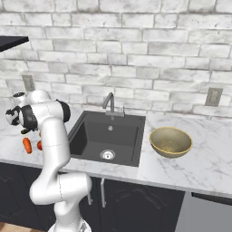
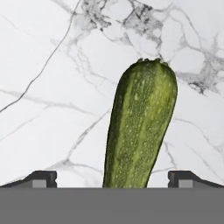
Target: There is a mixed pile of frozen fruits and vegetables on the counter. Locate all the frozen vegetables and place the items in a bowl on the counter. Take all the frozen fruits and defrost them in a running sink.
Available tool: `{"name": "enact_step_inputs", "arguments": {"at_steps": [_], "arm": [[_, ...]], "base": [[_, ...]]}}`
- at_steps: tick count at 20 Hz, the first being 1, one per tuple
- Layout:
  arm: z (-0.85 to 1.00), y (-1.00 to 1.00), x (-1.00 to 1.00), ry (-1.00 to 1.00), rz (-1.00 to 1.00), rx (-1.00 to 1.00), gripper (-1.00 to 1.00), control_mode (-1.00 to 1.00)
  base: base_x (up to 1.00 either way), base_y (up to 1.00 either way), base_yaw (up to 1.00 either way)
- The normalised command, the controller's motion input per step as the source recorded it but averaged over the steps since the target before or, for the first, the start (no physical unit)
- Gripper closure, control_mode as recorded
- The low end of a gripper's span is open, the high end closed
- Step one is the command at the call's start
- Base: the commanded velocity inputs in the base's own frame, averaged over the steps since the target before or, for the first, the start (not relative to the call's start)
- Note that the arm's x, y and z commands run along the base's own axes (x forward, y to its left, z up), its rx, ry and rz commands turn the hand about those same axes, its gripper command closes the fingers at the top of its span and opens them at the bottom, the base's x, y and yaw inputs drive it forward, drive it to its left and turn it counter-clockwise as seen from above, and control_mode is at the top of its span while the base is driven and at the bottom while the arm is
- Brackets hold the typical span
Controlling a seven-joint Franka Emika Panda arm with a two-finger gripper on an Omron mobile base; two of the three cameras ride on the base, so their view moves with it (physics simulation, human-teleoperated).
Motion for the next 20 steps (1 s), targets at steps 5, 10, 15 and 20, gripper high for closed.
{"name": "enact_step_inputs", "arguments": {"at_steps": [5,10,15,20], "arm": [[-0.29,0.0,0.02,0.0,-0.01,0.03,1.0,-1.0],[-0.28,0.0,0.0,0.0,0.0,0.03,1.0,-1.0],[-0.28,0.0,0.0,0.0,0.0,0.03,1.0,-1.0],[-0.03,0.0,0.0,0.0,0.0,0.0,1.0,-1.0]], "base": [[0.0,0.0,0.0],[0.0,0.0,0.0],[0.0,0.0,0.0],[0.0,0.0,0.0]]}}
